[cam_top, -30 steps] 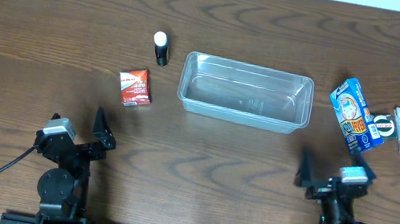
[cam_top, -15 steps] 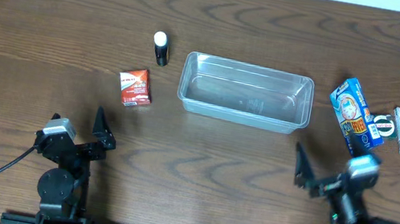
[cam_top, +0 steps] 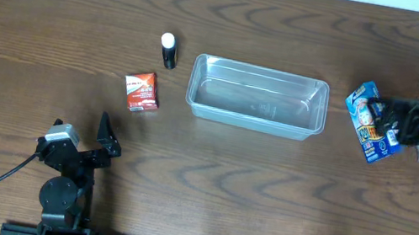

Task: Pack container
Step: 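Move the right gripper over the blue Kool Fever box and descend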

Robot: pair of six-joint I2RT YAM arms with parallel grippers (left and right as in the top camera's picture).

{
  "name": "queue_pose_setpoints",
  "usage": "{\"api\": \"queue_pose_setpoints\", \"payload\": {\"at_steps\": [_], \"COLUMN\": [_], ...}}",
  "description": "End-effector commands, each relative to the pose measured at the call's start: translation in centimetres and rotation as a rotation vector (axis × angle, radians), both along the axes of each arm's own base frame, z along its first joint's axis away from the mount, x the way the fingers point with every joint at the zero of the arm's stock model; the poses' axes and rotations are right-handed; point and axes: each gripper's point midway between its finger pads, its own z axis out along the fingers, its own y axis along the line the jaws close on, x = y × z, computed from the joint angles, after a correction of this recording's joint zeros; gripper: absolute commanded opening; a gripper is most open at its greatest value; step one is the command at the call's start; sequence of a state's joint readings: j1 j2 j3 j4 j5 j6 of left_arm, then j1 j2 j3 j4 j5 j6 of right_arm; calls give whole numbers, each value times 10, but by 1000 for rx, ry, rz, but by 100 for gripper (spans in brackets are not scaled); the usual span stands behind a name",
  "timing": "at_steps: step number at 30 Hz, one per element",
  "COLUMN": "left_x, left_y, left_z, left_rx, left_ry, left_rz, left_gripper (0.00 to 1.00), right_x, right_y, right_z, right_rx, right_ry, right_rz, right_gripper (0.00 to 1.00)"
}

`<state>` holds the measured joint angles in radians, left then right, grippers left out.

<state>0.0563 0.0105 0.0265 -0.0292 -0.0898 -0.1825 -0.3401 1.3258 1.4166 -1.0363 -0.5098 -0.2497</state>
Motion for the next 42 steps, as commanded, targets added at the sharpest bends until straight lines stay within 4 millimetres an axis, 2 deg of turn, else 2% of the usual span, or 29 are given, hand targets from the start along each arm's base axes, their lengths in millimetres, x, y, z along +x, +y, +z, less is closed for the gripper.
{"api": "queue_pose_setpoints", "payload": {"at_steps": [1,4,9,12,16,20,24,28,34,39,42], "left_x": [-2,-2,-2,-2,-2,-2,-2,-2,-2,-2,-2], "left_y": [5,5,5,5,5,5,5,5,5,5,5], "left_z": [-18,-18,-18,-18,-18,-18,-18,-18,-18,-18,-18], "left_rx": [6,6,6,6,6,6,6,6,6,6,6], "left_ry": [52,52,52,52,52,52,52,52,52,52,52], "left_rz": [28,28,28,28,28,28,28,28,28,28,28], "left_gripper": [98,98,98,98,98,98,98,98,98,98,98], "right_x": [13,23,31,32,39,41,46,55,58,59,58], "right_y": [-34,-53,-58,-59,-61,-63,-63,-60,-55,-47,-47], "right_z": [0,-16,-28,-32,-42,-68,-95,-116,-148,-161,-166], "right_rx": [-99,-132,-139,-205,-214,-216,-202,-191,-214,-261,-320], "right_ry": [53,104,124,110,116,188,254,287,375,421,452], "right_rz": [-19,-60,-52,33,52,56,71,91,119,147,154], "right_gripper": [99,99,99,99,86,79,64,66,71,71,75]}}
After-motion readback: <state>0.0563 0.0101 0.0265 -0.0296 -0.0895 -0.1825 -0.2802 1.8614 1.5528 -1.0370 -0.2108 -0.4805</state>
